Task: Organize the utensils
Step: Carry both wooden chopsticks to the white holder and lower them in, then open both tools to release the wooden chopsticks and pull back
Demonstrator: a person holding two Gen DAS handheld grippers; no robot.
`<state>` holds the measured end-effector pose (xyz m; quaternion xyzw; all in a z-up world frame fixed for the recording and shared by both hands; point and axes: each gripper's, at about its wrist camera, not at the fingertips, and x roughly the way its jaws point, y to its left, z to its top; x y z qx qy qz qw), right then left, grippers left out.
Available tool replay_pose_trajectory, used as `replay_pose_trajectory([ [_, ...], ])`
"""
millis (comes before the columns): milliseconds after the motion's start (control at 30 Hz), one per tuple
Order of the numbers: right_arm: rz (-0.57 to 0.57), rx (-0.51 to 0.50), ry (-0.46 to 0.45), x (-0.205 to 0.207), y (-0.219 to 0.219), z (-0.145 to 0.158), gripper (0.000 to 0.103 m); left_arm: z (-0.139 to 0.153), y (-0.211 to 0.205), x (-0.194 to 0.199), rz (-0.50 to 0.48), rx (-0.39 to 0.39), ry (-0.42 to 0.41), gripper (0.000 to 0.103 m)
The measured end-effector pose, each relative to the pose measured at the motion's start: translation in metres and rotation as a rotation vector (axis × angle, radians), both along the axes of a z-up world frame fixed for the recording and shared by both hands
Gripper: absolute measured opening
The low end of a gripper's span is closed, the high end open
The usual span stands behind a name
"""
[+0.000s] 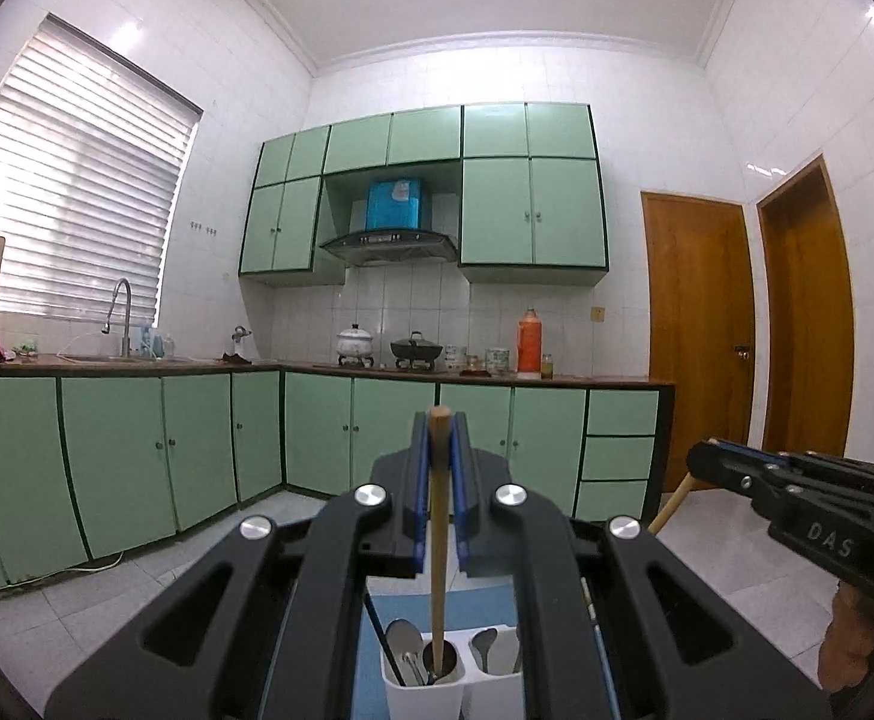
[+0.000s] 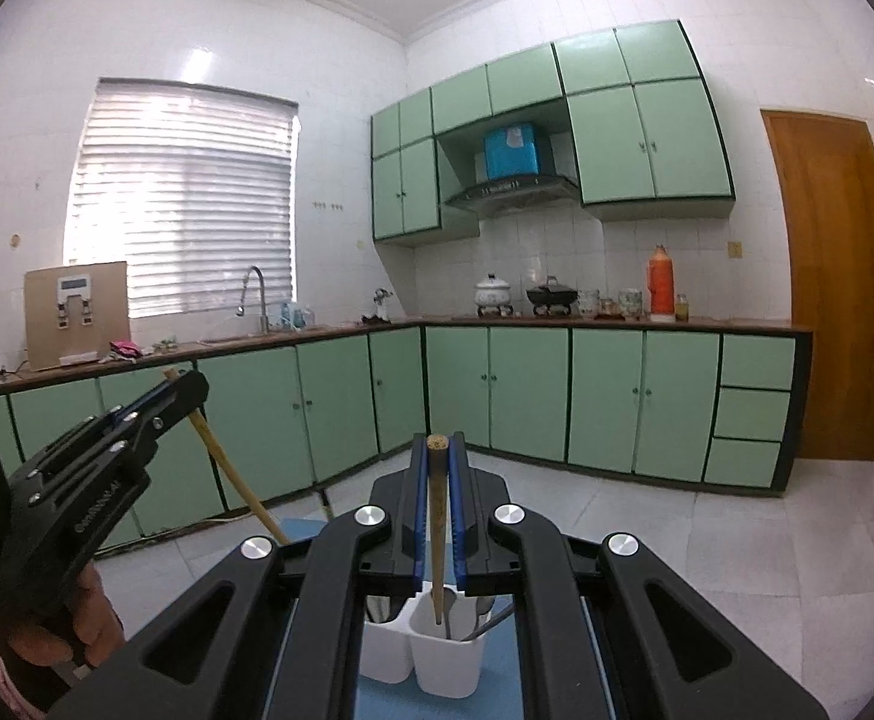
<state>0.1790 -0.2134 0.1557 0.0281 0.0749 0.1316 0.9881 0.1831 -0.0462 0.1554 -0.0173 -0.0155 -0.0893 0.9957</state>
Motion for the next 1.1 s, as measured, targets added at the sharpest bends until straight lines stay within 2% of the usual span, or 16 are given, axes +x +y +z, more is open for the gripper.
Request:
replay_pose_trajectory([
  [200,-0.008,-0.009,0.081,0.050,0.004,-0.018,0.007,-0.013,0.001,0.048,0.003,0.016,0.076,0.006],
  [467,-0.002,-0.029,0.151,0.086,0.014,-0.041,0.007,-0.041,0.010,0.096,0.010,0.012,0.172,0.006],
  [767,0.005,-0.039,0.225,0.113,0.021,-0.073,0.007,-0.073,0.017,0.123,0.012,0.030,0.247,0.006],
  [1100,0.006,-0.049,0.277,0.126,0.024,-0.094,0.007,-0.092,0.024,0.139,0.022,0.032,0.304,0.006],
])
